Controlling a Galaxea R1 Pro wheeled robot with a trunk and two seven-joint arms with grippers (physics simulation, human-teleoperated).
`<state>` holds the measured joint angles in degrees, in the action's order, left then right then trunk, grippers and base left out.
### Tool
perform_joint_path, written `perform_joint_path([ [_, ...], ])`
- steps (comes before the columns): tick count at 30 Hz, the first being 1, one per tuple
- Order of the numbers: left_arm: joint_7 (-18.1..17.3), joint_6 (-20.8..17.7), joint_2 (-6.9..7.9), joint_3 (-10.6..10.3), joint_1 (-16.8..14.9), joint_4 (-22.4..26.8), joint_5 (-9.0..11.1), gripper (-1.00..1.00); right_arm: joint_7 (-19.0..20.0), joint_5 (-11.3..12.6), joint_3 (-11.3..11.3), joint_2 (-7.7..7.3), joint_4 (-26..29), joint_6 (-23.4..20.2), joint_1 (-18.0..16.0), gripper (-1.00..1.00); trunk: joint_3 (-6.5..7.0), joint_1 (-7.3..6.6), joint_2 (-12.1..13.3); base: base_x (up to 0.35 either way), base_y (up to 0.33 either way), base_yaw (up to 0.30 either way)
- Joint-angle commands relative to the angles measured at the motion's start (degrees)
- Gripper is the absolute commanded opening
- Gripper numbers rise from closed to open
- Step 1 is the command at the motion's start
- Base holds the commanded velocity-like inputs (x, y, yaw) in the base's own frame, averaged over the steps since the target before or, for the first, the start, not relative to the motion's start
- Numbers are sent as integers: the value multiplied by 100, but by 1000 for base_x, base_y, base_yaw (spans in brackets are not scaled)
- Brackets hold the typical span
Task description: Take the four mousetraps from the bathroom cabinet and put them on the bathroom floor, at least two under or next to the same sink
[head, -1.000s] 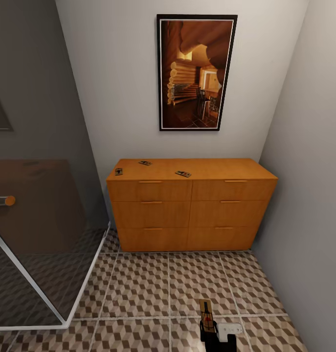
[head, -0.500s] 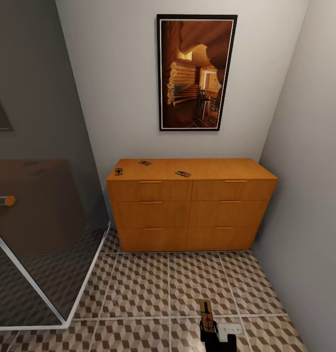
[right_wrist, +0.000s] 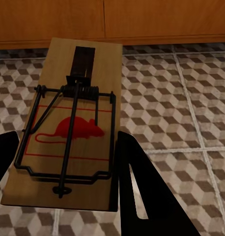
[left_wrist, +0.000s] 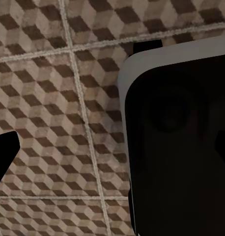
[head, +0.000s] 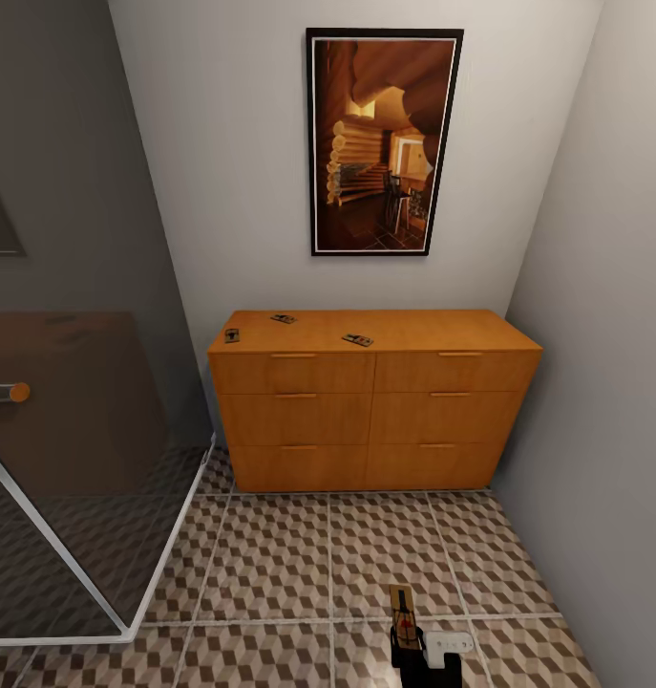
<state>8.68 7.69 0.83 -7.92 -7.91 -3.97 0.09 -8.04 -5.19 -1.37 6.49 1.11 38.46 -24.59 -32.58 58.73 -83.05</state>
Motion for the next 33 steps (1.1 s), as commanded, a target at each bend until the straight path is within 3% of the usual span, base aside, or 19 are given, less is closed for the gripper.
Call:
perform_joint_path([
  [1, 19, 40, -3, -43, -9, -25, 0, 100, -27, -43, -14, 1, -5, 12, -4, -100, -5, 0, -3, 0, 0, 0],
  [33, 19, 40, -3, -43, -9, -25, 0, 100, -27, -43, -13, 1, -5, 12, -2, -100, -5, 0, -3, 0, 0, 0],
])
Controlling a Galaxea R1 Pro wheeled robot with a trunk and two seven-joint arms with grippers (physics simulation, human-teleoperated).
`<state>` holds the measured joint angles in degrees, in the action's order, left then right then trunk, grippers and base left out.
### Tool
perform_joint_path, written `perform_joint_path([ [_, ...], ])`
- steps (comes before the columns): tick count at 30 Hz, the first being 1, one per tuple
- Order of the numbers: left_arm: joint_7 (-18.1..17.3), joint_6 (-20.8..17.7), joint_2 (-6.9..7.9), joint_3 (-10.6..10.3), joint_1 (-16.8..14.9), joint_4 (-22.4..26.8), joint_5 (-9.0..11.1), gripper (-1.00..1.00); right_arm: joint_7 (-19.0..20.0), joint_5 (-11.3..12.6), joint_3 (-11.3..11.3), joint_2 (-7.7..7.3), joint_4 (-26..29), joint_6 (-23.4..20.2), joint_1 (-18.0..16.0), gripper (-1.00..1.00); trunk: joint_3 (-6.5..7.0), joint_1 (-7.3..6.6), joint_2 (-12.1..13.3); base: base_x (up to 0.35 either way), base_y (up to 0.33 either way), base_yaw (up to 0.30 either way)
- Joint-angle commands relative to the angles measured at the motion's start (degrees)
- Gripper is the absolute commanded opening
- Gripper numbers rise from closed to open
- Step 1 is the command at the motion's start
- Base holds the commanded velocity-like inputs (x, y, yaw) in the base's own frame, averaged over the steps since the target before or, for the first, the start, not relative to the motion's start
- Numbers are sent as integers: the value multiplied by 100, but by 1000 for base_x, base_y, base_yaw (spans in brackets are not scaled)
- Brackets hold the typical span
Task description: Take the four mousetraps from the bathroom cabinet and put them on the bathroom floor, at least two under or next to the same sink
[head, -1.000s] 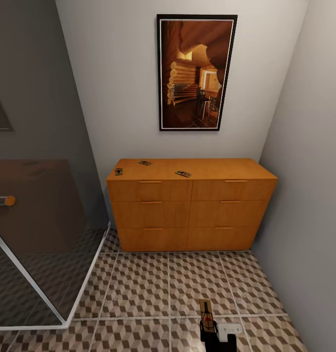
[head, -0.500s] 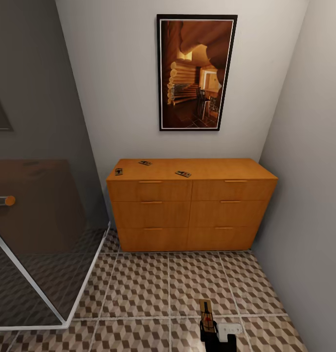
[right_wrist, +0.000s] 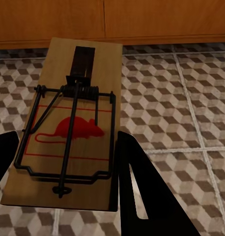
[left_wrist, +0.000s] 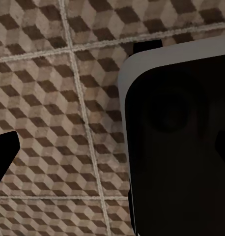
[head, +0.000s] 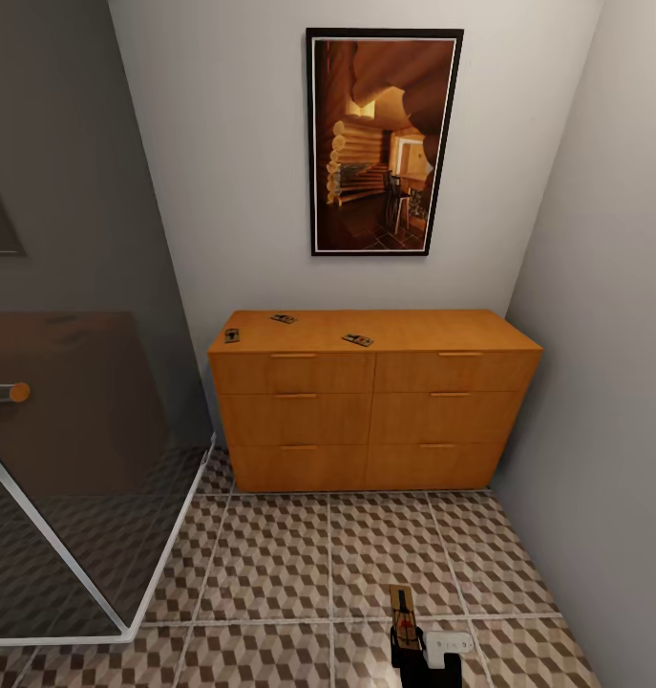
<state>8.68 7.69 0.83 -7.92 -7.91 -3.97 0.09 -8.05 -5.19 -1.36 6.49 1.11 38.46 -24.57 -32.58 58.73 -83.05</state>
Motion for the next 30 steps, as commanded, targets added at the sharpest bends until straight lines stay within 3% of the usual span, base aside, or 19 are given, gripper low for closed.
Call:
perform_joint_path([
  [1, 19, 40, -2, -42, -9, -25, 0, 100, -27, -44, -14, 1, -5, 12, -4, -100, -5, 0, -3, 0, 0, 0],
  [30, 19, 40, -2, -42, -9, -25, 0, 100, -24, -44, -14, 1, -5, 12, -4, -100, -5, 0, -3, 0, 0, 0],
])
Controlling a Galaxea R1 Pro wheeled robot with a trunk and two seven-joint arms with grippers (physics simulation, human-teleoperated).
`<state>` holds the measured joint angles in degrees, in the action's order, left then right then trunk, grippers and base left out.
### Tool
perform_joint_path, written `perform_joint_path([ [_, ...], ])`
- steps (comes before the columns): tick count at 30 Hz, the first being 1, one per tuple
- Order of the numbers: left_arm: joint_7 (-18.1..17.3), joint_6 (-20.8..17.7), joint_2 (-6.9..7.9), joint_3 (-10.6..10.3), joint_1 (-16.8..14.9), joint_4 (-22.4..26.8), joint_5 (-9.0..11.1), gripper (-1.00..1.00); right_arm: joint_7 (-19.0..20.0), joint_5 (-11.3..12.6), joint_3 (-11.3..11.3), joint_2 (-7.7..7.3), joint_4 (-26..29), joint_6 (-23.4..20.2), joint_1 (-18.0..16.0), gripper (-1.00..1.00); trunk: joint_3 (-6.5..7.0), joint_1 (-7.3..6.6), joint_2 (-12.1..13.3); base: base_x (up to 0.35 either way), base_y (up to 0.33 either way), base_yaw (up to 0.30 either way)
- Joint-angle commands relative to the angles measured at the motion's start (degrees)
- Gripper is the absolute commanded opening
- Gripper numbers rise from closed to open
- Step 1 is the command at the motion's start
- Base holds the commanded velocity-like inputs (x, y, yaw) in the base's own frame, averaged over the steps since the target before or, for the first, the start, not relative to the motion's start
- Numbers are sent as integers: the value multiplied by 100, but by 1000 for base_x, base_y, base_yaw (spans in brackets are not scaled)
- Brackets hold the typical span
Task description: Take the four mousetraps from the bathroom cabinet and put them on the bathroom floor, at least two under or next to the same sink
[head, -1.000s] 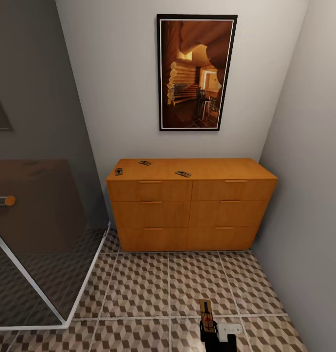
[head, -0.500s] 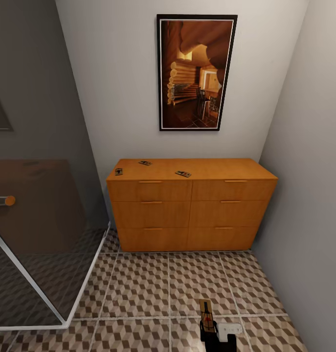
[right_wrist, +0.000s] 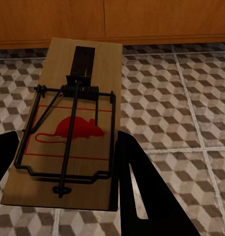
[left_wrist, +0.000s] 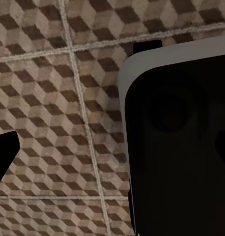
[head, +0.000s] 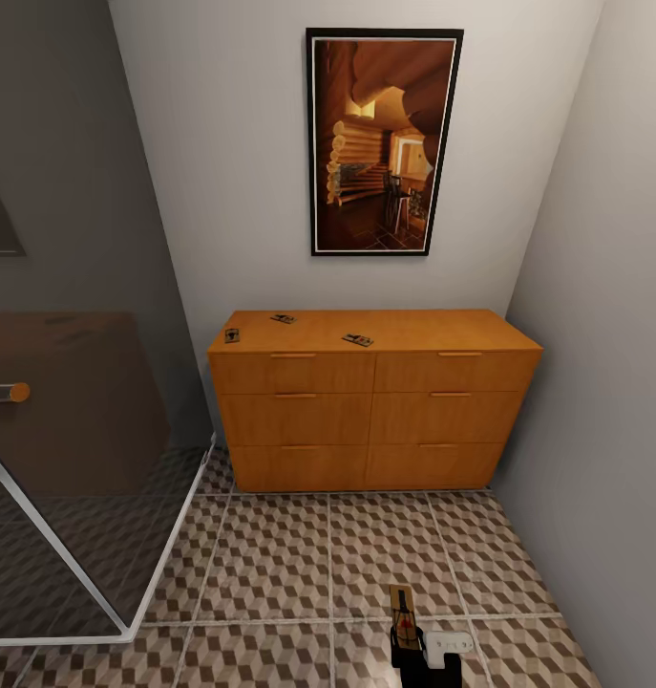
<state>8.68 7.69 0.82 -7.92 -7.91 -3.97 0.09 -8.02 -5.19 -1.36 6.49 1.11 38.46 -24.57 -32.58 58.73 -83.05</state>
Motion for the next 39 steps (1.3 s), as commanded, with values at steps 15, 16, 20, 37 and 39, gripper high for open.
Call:
perform_joint_path([
  [15, 19, 40, -3, -43, -9, -25, 0, 100, -29, -44, -14, 1, -5, 12, -6, -100, -5, 0, -3, 0, 0, 0],
  [16, 19, 40, -3, -43, -9, -25, 0, 100, -30, -44, -14, 1, -5, 12, -5, -100, -5, 0, -3, 0, 0, 0],
  [20, 19, 40, -1, -43, -9, -25, 0, 100, -31, -44, -14, 1, -5, 12, -4, -100, -5, 0, -3, 0, 0, 0],
  [37, 19, 40, -3, -43, -9, -25, 0, 100, -31, -44, -14, 1, -5, 12, -5, -100, -5, 0, -3, 0, 0, 0],
  [39, 19, 40, -2, -43, -9, -25, 0, 100, -28, -44, -14, 1, -5, 12, -5, -100, -5, 0, -3, 0, 0, 0],
])
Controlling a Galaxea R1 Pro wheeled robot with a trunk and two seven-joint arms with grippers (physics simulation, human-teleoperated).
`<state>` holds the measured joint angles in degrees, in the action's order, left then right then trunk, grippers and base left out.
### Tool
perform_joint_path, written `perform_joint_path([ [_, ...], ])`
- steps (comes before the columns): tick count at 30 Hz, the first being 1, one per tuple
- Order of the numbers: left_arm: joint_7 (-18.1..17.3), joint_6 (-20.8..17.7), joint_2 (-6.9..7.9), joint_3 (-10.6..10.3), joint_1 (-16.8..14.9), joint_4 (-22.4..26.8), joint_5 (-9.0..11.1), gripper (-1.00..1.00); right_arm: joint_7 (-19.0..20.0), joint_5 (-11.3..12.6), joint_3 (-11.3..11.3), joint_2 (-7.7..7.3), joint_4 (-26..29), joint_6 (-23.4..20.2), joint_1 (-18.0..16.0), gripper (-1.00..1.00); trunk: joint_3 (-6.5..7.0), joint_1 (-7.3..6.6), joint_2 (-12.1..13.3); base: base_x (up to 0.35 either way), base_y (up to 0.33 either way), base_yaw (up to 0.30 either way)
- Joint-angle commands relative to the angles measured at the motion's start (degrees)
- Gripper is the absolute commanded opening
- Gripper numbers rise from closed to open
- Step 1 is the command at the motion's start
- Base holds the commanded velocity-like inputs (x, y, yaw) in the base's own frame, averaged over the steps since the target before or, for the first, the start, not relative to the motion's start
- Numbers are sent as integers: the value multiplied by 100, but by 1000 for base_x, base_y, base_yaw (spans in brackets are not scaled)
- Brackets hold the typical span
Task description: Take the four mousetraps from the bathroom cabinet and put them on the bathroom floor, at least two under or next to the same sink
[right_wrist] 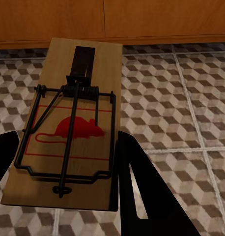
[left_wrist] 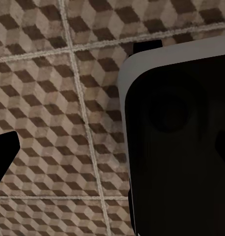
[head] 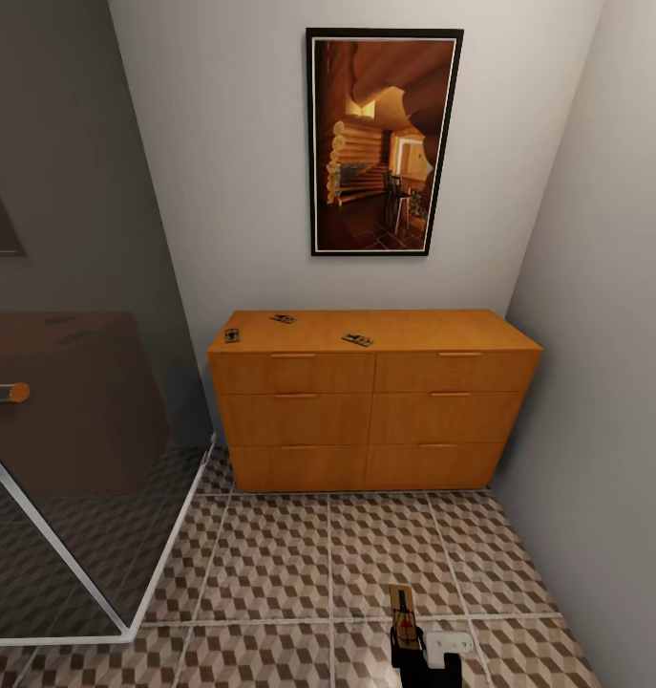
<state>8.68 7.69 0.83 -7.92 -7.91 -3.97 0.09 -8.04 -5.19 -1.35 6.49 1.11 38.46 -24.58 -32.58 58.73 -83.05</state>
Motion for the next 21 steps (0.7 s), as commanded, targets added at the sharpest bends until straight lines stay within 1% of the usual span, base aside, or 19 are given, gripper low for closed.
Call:
perform_joint_path([
  [1, 19, 40, -2, -43, -9, -25, 0, 100, -27, -43, -14, 1, -5, 12, -4, -100, -5, 0, -3, 0, 0, 0],
  [21, 19, 40, -1, -43, -9, -25, 0, 100, -25, -43, -14, 1, -5, 12, -3, -100, -5, 0, -3, 0, 0, 0],
])
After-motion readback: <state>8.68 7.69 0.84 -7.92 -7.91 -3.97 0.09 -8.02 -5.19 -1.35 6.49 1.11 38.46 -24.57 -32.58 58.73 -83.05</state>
